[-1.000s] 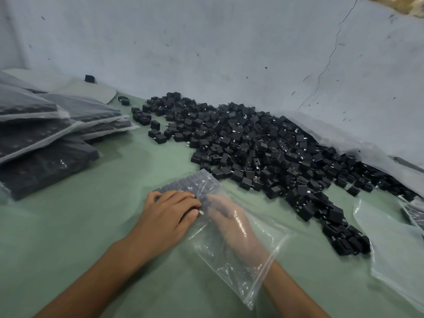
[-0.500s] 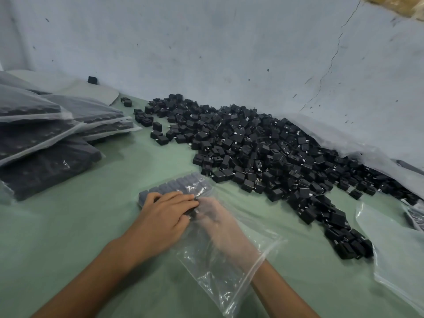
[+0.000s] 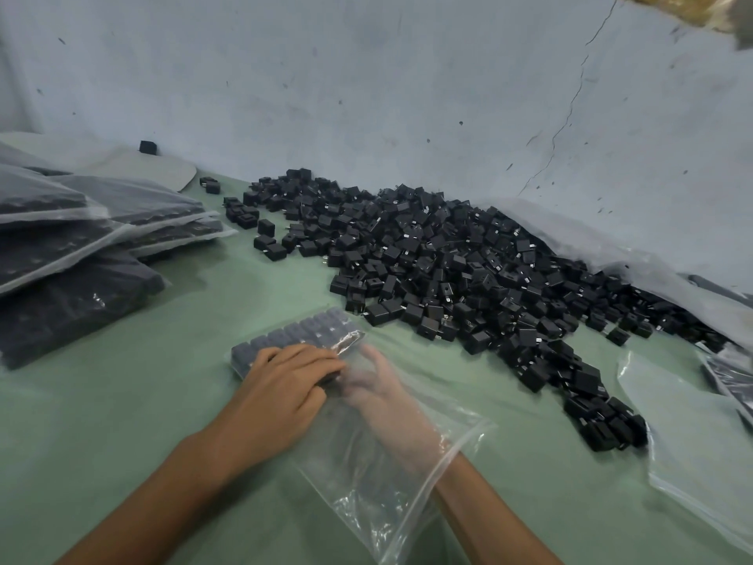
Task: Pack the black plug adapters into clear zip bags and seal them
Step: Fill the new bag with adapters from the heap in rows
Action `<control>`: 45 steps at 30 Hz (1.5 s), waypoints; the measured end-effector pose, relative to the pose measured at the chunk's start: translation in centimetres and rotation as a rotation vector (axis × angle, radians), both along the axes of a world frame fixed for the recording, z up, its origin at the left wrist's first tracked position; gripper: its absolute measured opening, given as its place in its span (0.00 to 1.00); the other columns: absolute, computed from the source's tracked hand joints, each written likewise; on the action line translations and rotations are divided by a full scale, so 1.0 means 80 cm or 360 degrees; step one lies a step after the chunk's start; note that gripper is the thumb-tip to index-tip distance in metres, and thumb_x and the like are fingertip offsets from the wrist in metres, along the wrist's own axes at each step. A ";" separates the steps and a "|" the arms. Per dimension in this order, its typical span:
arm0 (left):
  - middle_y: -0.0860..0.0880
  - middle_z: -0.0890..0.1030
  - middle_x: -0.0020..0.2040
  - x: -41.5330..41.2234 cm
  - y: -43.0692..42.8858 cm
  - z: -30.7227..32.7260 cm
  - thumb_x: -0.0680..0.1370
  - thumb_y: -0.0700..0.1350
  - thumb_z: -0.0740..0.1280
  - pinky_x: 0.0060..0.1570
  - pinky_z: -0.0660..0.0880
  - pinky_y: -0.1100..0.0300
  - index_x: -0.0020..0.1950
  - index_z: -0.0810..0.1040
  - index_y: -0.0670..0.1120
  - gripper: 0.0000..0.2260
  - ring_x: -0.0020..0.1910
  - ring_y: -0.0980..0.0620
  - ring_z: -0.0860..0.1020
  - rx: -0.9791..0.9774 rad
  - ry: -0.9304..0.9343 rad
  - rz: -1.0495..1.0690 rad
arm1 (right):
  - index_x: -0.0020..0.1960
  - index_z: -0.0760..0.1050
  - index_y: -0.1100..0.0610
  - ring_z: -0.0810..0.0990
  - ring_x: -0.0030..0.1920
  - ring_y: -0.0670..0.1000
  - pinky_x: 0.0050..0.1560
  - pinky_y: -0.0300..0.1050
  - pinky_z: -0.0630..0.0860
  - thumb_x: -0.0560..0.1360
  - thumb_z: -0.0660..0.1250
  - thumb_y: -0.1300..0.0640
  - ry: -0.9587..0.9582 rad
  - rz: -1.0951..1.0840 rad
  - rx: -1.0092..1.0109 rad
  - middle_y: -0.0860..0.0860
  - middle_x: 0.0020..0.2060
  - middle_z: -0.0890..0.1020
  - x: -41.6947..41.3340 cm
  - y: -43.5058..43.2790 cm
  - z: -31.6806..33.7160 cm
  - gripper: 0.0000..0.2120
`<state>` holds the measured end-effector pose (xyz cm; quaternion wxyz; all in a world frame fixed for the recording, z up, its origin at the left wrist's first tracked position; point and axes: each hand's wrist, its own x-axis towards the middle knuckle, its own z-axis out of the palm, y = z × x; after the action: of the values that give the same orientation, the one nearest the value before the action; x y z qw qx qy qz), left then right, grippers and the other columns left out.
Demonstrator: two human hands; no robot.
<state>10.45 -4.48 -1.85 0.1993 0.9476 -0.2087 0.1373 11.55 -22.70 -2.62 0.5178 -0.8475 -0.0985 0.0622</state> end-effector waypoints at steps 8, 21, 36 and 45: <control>0.65 0.73 0.68 0.001 0.000 -0.001 0.75 0.53 0.45 0.64 0.51 0.67 0.68 0.76 0.59 0.28 0.70 0.62 0.66 0.0004 -0.0001 0.0051 | 0.63 0.79 0.50 0.78 0.64 0.49 0.64 0.38 0.73 0.78 0.69 0.62 0.0261 0.0266 0.0041 0.47 0.62 0.81 -0.081 -0.064 0.053 0.15; 0.65 0.73 0.69 0.002 -0.001 -0.004 0.76 0.51 0.52 0.65 0.50 0.68 0.68 0.76 0.60 0.23 0.70 0.63 0.65 -0.0051 0.0034 0.0051 | 0.55 0.82 0.47 0.81 0.46 0.42 0.46 0.36 0.77 0.80 0.66 0.59 -0.0317 -0.0030 -0.0608 0.41 0.47 0.84 0.057 -0.112 0.119 0.10; 0.62 0.74 0.69 0.003 0.001 -0.005 0.76 0.52 0.49 0.67 0.53 0.65 0.69 0.76 0.57 0.26 0.71 0.60 0.66 -0.0064 0.0028 0.0016 | 0.64 0.71 0.49 0.76 0.56 0.58 0.61 0.55 0.75 0.78 0.69 0.47 -0.0398 -0.0066 -0.1240 0.51 0.61 0.69 0.179 -0.032 0.023 0.17; 0.63 0.74 0.69 0.004 0.003 -0.007 0.76 0.51 0.52 0.66 0.52 0.66 0.68 0.77 0.58 0.24 0.71 0.60 0.67 -0.0069 0.0044 0.0032 | 0.56 0.76 0.57 0.83 0.39 0.58 0.43 0.51 0.84 0.79 0.64 0.64 0.0031 -0.0397 0.0407 0.61 0.50 0.80 0.079 -0.090 0.099 0.07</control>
<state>10.76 -4.27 -2.42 0.2213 0.9469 -0.1934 0.1305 17.88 -29.90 5.34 0.6259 -0.7798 0.0053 -0.0073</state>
